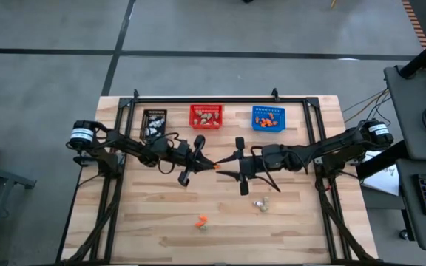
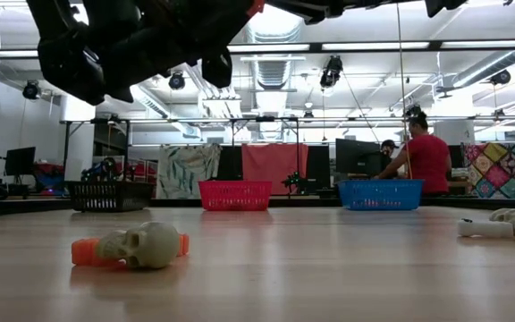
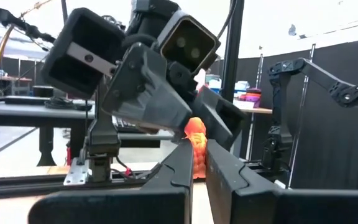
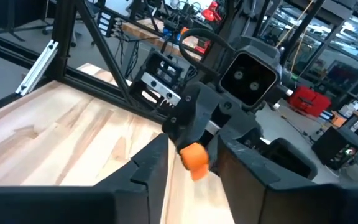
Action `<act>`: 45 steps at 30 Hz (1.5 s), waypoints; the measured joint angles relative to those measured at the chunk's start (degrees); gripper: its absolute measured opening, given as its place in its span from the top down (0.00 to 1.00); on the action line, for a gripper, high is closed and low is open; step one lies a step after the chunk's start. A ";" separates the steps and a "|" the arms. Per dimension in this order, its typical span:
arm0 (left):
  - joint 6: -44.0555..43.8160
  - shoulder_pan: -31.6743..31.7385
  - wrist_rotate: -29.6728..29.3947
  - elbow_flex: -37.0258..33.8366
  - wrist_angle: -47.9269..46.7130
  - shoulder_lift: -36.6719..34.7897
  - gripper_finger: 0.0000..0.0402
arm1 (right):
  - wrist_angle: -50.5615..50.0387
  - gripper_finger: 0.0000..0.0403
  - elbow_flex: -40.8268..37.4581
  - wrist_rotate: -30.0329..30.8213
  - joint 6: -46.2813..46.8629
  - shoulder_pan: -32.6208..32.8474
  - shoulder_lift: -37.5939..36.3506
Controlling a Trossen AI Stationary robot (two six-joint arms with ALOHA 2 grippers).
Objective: Sort Halloween decoration
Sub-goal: Put the orange skeleton toy into the blue bin
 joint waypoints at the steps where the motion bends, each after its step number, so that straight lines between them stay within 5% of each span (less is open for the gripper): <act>1: -0.05 -0.02 0.21 -0.04 0.00 0.01 1.00 | 0.00 0.69 0.00 0.02 -0.32 0.00 0.00; 14: -0.24 -0.13 0.46 -0.17 0.05 0.01 0.98 | -0.44 0.95 0.00 -0.27 -1.56 -0.12 0.00; 24: 0.92 1.02 0.42 -0.83 -0.33 0.01 0.75 | -2.77 0.94 0.54 1.31 3.12 -0.25 -0.50; 28: 1.31 2.57 0.39 -1.13 -4.39 0.01 0.63 | -15.02 0.94 5.22 6.20 9.29 -1.65 -1.27; 32: 1.31 3.94 0.29 -1.15 -10.13 0.01 0.56 | -38.65 0.94 13.69 12.27 17.31 -5.21 -1.20; 37: 1.48 4.17 0.25 -1.17 -13.14 0.01 0.53 | -63.92 0.94 22.52 12.72 24.81 -13.58 -0.13; 45: 1.48 4.17 0.22 -1.17 -13.15 0.01 0.54 | -76.57 0.94 23.24 7.18 25.58 -34.38 0.26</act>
